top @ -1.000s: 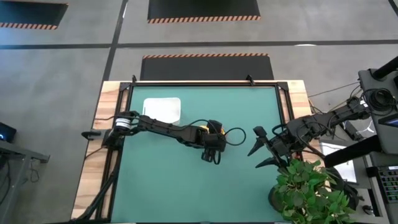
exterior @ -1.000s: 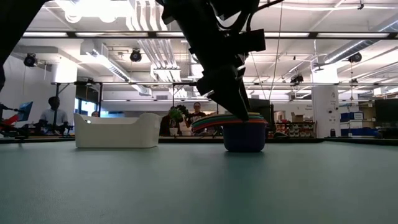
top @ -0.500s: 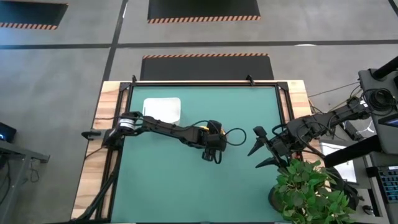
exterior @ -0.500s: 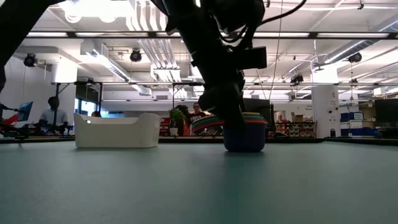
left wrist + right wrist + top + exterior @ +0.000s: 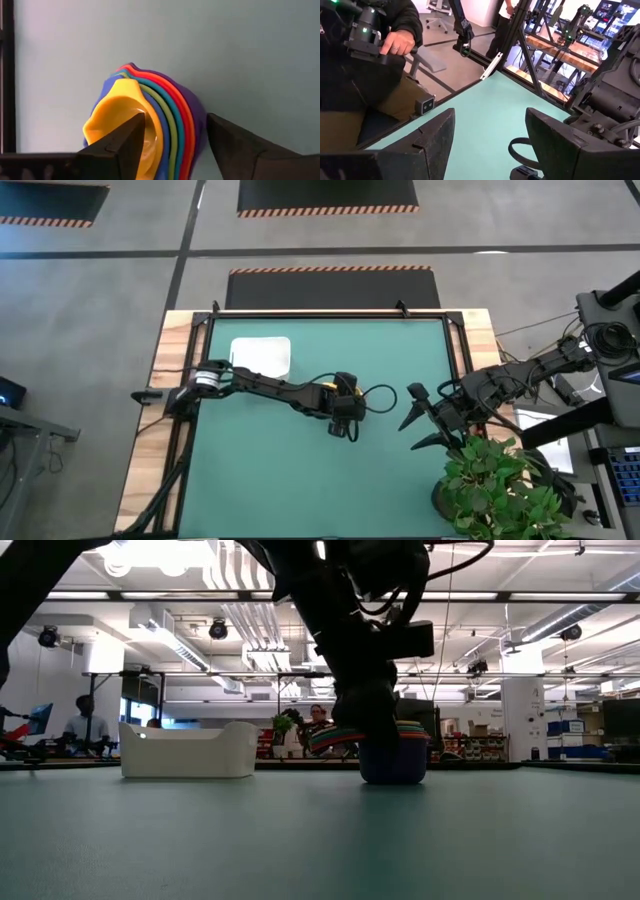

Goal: Nest measuring cups in basket
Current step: Put the nested measuring cups into the white bin

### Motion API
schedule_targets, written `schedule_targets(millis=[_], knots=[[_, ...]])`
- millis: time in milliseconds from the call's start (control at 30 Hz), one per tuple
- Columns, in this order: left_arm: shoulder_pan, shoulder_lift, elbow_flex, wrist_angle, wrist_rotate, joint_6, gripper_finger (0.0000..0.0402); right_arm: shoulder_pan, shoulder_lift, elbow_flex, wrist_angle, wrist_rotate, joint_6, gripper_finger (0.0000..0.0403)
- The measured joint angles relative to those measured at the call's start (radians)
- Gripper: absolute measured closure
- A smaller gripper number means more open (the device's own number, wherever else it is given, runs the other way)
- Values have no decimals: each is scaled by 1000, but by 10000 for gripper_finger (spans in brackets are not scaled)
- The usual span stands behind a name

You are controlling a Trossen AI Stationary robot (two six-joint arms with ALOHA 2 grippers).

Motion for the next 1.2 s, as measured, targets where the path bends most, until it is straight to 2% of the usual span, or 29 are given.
schedule_targets(millis=[367, 667, 1200], knots=[[-1, 11, 3, 10, -6, -8, 271, 0, 0, 0, -2, 0, -1, 172], [1, 11, 21, 1, 6, -38, 305, 0, 0, 0, -2, 8, -1, 172], [-2, 8, 72, -26, 10, -35, 317, 0, 0, 0, -9, 8, 6, 172]])
